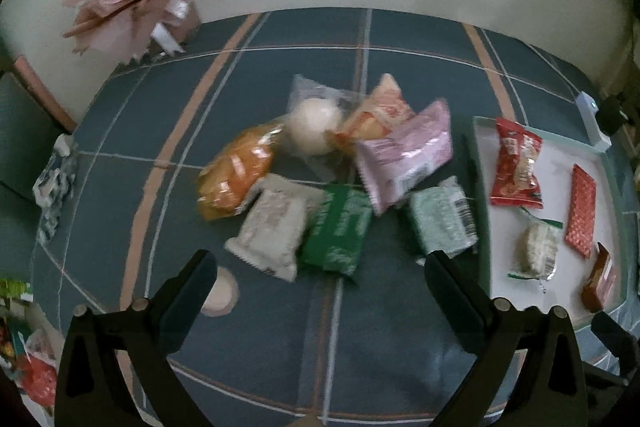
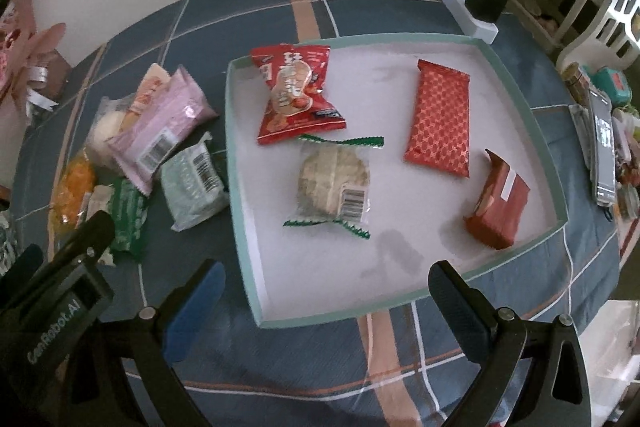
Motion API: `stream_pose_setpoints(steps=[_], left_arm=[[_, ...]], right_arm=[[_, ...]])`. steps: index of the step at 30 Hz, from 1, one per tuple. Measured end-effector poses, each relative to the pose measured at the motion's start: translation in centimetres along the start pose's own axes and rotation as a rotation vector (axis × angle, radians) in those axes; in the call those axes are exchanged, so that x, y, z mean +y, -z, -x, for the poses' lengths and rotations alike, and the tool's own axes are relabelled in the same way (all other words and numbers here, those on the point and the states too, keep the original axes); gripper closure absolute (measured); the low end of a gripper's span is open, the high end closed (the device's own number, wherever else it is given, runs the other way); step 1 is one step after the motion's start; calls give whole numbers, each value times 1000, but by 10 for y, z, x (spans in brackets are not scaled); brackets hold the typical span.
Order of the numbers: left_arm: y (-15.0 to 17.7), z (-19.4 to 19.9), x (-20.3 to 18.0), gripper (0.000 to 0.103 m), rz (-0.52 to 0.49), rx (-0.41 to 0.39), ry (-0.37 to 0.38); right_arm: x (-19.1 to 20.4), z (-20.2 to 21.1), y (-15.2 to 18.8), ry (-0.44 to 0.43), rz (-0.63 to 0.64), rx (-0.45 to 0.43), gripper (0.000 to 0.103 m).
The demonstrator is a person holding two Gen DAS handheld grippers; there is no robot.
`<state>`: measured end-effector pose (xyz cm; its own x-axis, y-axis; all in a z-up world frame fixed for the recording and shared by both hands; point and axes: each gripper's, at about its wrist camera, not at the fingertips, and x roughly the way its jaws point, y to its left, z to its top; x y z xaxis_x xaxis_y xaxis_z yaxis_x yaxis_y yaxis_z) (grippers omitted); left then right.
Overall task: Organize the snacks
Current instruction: 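Withdraw both grippers from the tray toward the remaining snacks, then grasp the round white cake with the left gripper while the right grasps the green packet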
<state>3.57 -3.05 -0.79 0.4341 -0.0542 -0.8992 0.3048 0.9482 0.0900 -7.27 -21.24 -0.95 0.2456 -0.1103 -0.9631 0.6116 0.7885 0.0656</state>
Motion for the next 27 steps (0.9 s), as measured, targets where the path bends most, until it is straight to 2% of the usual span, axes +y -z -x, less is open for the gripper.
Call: stream_pose_setpoints(steps=[6,11,16,20,27], left_arm=[[7,-1,36,0,68,-7,-23],[9,-11,68,0,160,18,-21],[16,-32,99,0,271,86,-25],[22,-51,117,0,341,152,-12],[25,-69,121,0,372,209,25]], right_arm=[[14,6,1,-24,35,-10,0],[30,3,1,-36,70,0,0],[53,-14,6,-90,109,79,0],[70,-23,10,-89,150,102,0],[85,-32,8,-171,127,123,0]])
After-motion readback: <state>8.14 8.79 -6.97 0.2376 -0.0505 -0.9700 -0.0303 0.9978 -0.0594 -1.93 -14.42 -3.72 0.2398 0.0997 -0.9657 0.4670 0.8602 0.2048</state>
